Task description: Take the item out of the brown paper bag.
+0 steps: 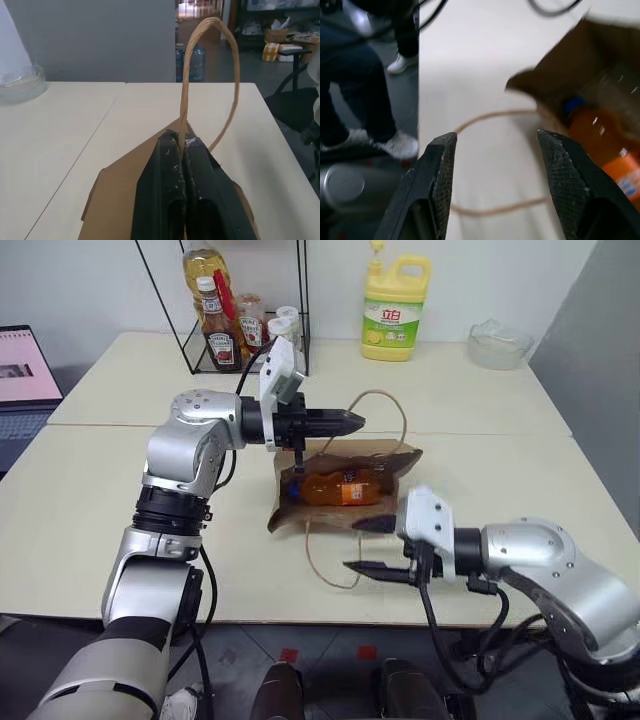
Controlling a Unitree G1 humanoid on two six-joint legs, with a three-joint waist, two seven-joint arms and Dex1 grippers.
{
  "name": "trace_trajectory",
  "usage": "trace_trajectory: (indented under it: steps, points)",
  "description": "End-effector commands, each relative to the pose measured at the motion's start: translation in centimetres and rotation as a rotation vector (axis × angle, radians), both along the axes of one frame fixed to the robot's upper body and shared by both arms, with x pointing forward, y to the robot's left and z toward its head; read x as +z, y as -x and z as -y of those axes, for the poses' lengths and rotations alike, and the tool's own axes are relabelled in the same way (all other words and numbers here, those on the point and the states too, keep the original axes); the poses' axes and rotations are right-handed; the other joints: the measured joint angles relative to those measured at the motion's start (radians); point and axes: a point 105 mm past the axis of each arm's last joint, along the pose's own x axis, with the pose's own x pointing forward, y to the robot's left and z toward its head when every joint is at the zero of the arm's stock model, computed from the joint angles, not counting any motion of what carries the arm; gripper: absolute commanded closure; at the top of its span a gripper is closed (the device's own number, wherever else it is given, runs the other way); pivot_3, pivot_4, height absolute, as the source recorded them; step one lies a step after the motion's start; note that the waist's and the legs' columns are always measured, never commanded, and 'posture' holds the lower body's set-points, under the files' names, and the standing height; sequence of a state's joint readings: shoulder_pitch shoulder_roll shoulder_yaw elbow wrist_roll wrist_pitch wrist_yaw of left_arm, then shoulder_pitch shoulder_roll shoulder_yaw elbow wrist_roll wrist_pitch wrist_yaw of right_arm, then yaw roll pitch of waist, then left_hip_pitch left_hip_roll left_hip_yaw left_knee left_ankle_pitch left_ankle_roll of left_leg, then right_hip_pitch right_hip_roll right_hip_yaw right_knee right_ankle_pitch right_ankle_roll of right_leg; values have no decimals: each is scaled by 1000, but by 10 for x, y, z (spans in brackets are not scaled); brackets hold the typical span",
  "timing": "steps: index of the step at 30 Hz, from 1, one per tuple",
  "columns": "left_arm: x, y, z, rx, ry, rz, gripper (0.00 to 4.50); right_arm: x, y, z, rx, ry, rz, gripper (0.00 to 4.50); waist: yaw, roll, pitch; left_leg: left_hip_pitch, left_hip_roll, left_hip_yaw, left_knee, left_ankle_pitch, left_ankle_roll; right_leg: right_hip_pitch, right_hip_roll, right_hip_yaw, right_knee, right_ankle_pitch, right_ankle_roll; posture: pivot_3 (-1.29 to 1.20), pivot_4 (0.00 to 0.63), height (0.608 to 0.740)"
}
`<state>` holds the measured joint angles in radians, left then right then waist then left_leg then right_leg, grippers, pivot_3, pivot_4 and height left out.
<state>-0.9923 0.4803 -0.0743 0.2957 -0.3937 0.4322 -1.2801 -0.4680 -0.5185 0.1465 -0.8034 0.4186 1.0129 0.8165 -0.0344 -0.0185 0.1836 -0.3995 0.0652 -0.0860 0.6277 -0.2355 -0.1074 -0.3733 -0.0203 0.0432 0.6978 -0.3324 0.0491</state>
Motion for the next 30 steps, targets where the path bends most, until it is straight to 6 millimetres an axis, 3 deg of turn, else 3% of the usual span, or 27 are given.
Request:
trace_trajectory:
  steps: [1,6,11,18,21,25,30]
  points:
    - [20,2,-5,-5,51,57,4500,10,-18,-5,-74,-17,45,1834,1,0,0,0,0,0,0,0,0,0,0,0,0,0,0,0,150,740]
    - [21,0,-6,-4,58,51,4500,11,-44,-23,-131,16,83,1834,-1,0,0,0,0,0,0,0,0,-1,0,0,0,0,0,0,150,740]
    - [23,-2,-6,-4,66,47,4500,0,-72,-36,-205,76,104,1834,-1,0,0,-1,0,0,0,0,0,-1,0,0,0,0,0,0,150,740]
    - [24,-2,-5,-12,68,46,4500,-10,-91,-50,-209,163,165,1834,-2,1,0,-1,0,0,0,0,0,-2,0,0,0,0,0,0,150,740]
    - [24,-2,-3,-15,69,45,4500,-17,-99,-58,-205,220,198,1241,-4,1,0,-1,0,0,0,0,0,-2,0,0,0,0,0,0,150,740]
    - [24,-2,-3,-17,65,45,4500,-25,-107,-59,-196,309,251,32,-5,1,0,-1,0,0,0,0,0,-2,0,0,0,0,0,0,150,740]
    - [23,-2,-2,-18,62,45,4500,-31,-112,-62,-162,407,304,32,-6,1,0,-1,0,0,-1,0,0,-2,0,0,0,0,0,0,150,740]
